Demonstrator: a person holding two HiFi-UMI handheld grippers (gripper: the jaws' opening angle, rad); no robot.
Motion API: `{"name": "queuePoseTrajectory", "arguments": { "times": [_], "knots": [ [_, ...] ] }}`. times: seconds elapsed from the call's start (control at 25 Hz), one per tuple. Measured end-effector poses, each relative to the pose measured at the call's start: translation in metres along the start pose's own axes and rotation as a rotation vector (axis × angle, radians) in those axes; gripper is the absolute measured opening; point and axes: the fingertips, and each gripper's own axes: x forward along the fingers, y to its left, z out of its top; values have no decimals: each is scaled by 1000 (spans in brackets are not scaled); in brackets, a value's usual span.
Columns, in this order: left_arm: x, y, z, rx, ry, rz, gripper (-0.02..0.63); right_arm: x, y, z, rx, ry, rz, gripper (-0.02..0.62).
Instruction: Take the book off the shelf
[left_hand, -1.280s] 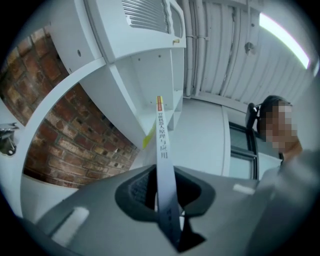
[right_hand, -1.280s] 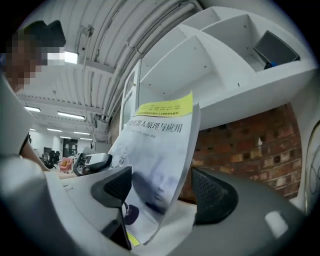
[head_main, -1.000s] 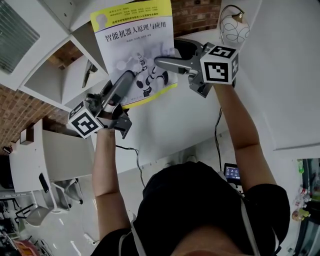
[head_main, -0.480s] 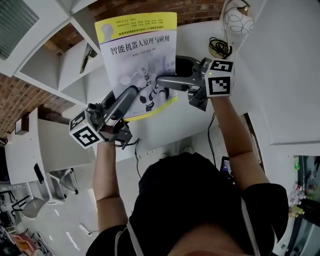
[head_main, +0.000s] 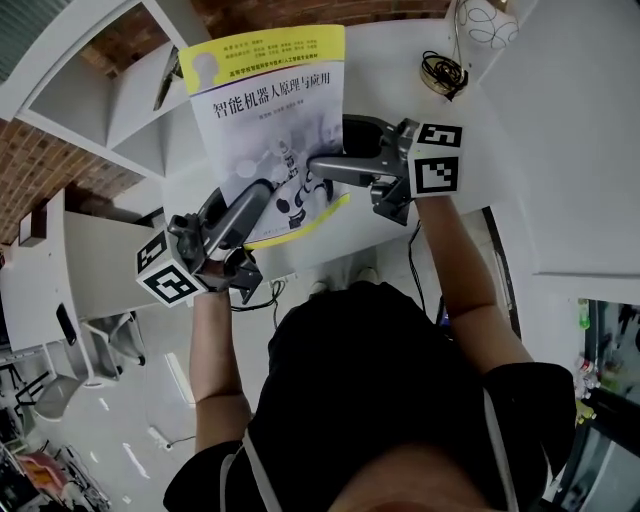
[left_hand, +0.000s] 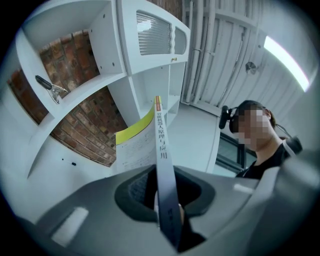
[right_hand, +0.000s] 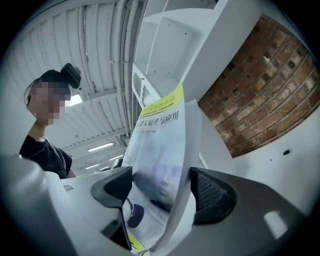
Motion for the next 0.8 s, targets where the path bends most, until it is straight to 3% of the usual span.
{"name": "queuePoseTrajectory", "arguments": {
  "times": [0.28, 0.8],
  "knots": [
    [1, 7, -3, -61, -31, 41, 69, -2, -7, -4, 56, 38, -5, 359],
    [0, 8, -3, -52, -15, 101, 69, 2, -10, -8, 97, 75, -21, 351]
  ]
}}
